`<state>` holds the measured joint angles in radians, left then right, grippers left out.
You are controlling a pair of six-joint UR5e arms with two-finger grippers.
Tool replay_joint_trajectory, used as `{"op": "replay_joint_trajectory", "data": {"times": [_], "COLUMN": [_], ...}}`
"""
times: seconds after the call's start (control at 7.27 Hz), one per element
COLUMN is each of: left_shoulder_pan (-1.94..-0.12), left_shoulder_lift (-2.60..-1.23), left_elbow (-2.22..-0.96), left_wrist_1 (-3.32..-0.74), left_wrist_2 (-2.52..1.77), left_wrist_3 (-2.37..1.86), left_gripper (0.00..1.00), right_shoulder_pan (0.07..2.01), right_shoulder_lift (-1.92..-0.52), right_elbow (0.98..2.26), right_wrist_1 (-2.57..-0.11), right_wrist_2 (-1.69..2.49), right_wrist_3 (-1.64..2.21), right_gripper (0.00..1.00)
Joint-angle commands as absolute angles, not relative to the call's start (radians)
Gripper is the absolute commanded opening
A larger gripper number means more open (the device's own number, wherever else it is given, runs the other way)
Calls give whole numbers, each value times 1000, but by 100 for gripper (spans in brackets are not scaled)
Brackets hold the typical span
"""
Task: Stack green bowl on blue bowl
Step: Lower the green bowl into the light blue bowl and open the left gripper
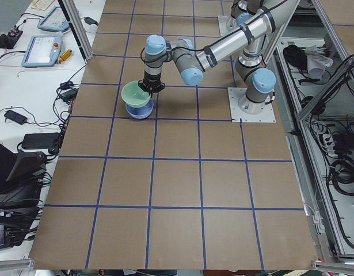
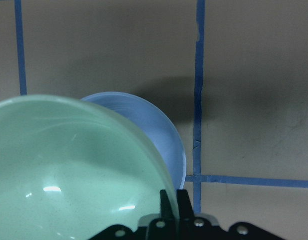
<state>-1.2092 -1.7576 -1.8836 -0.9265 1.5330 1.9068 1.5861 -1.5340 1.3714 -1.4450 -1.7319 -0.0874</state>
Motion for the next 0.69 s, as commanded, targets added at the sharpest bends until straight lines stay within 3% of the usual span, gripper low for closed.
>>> {"op": "replay_joint_trajectory", "data": {"times": [0.0, 0.28, 0.41, 0.55], "left_shoulder_pan": [-1209, -1210, -1210, -1209], "left_shoulder_lift": [-1778, -1779, -1785, -1790], "left_elbow": [-1893, -1894, -1894, -1894], "left_wrist_1": [-917, -920, -920, -920], "left_wrist_2": [1531, 1532, 1531, 1531], "left_wrist_3": [1907, 1905, 1901, 1901], "left_gripper": [0, 0, 63, 100], "right_shoulder_pan": [1586, 1586, 1586, 1586], "right_shoulder_lift": [-1534, -1534, -1534, -1534], "right_elbow": [1371, 1371, 1371, 1371], "right_wrist_1": [-1445, -1445, -1445, -1445], "right_wrist_2": [-1732, -1732, -1732, -1732], "right_wrist_3": [-87, -87, -87, -87], "right_gripper": [100, 100, 100, 100]}}
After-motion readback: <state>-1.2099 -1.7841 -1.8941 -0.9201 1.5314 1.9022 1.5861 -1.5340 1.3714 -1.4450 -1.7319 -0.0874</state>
